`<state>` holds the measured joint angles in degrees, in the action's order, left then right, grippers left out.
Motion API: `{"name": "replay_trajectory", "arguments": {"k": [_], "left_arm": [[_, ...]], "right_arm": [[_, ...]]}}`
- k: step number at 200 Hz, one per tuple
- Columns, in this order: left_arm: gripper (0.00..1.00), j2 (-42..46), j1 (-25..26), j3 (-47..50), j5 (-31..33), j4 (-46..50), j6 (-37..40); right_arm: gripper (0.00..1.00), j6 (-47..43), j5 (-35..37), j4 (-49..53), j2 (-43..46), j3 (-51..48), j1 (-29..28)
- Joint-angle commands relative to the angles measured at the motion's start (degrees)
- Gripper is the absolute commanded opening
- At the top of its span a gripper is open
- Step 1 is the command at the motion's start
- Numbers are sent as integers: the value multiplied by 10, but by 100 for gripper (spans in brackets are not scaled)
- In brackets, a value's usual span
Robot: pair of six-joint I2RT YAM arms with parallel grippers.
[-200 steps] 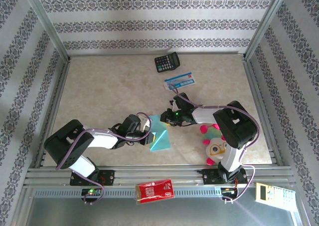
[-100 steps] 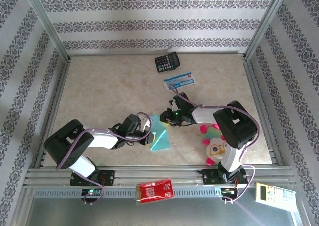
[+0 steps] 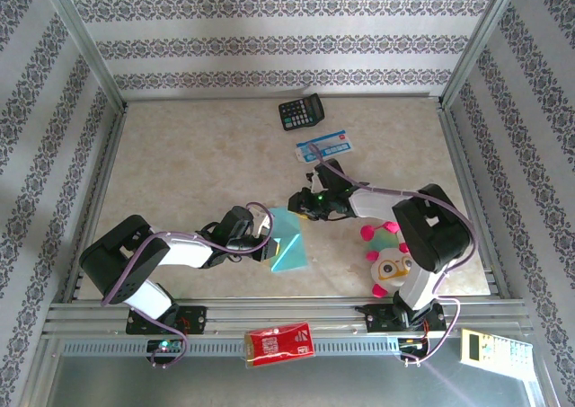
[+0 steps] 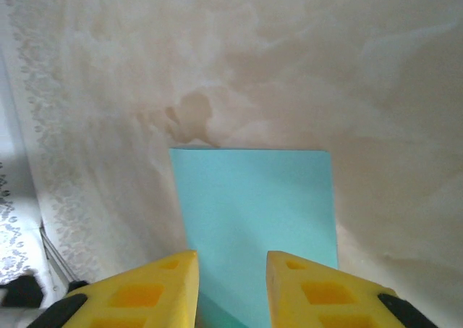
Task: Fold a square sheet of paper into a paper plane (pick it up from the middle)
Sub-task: Fold the triangle a second time at the center of the table.
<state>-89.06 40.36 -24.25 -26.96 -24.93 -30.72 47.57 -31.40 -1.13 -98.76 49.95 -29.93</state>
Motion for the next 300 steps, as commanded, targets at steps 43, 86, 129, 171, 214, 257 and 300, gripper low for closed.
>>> {"name": "replay_trajectory", "arguments": {"k": [43,86,129,171,214,257,300], "left_arm": [[0,-44,-7,4,30,60,-25],[0,-47,-7,2,27,67,-29],[0,-48,-7,5,29,66,-31],[0,-57,-7,6,28,59,-34],[0,-55,-7,7,30,62,-35],[0,-54,-7,9,29,60,-34],[0,-53,-7,10,28,58,-33]], "right_arm": [[28,16,0,-5,139,-114,-31],[25,39,30,-27,188,-176,-94],[20,97,57,-118,182,-209,-169],[11,155,70,-229,132,-215,-231],[5,192,73,-281,81,-215,-261],[4,206,78,-302,56,-219,-266],[4,212,82,-299,35,-219,-263]]}}
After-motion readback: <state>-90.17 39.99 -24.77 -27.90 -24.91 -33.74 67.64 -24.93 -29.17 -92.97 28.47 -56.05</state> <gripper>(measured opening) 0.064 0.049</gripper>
